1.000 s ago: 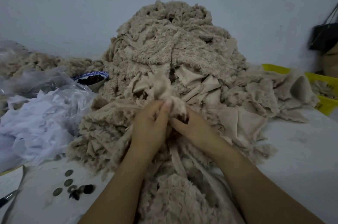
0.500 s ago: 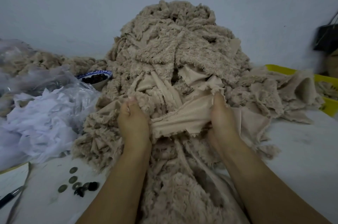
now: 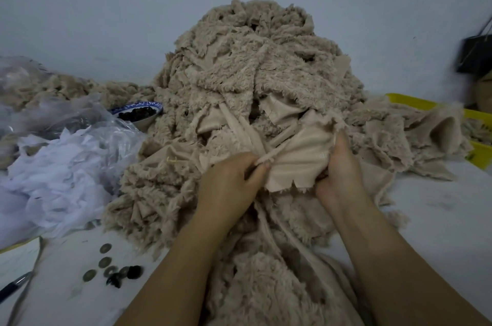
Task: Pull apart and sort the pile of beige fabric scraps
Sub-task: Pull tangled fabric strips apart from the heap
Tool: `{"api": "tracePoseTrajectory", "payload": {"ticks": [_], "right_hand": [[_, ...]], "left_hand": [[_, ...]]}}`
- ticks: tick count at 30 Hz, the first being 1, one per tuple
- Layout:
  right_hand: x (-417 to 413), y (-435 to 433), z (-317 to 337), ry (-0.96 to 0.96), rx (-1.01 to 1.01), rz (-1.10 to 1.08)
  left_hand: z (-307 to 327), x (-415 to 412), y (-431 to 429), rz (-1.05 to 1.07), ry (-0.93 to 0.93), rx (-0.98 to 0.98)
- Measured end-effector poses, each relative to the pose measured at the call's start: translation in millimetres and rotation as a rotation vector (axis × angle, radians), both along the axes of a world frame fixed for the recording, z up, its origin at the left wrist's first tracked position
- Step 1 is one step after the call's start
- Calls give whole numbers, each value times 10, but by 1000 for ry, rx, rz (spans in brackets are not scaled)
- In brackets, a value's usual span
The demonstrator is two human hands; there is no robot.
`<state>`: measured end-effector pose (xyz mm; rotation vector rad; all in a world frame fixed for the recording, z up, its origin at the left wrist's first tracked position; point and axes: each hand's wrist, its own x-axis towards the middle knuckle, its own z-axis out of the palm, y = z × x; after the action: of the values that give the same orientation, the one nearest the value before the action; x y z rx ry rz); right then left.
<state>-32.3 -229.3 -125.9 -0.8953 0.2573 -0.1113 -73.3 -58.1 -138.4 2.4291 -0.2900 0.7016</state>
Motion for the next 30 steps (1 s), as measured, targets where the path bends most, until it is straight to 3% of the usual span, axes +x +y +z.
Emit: {"api": "tracePoseTrajectory", "payload": {"ticks": [4,6,8,10,13,17,20,22,26,30], "right_hand": [[20,-32,-79,111,-138,-143],[1,-17,-77,-41,-372,-105],[-92,77,-93,-238,-608,175],[-201,215,-109,-307,-870,503],[-228,259,-141,-337,-958,585],[-239,196,-96,-317,-732,519],[-210,227,-68,-199,-388,435],[-167,188,-2,-116,-128,346],[-63,-22,42,-162,191,228],[13,-150,55,-201,372,161]], "left_hand": [[51,53,144,88,57,-23],[57,39,159,56,58,-137],[80,2,138,3,12,-272],[77,-20,85,-60,9,-308],[22,6,43,-112,56,-370],[11,34,33,-121,95,-398],[4,53,65,-192,223,-413],[-13,67,118,-192,290,-313],[-28,116,279,11,214,-180],[-26,167,448,238,155,-406]]}}
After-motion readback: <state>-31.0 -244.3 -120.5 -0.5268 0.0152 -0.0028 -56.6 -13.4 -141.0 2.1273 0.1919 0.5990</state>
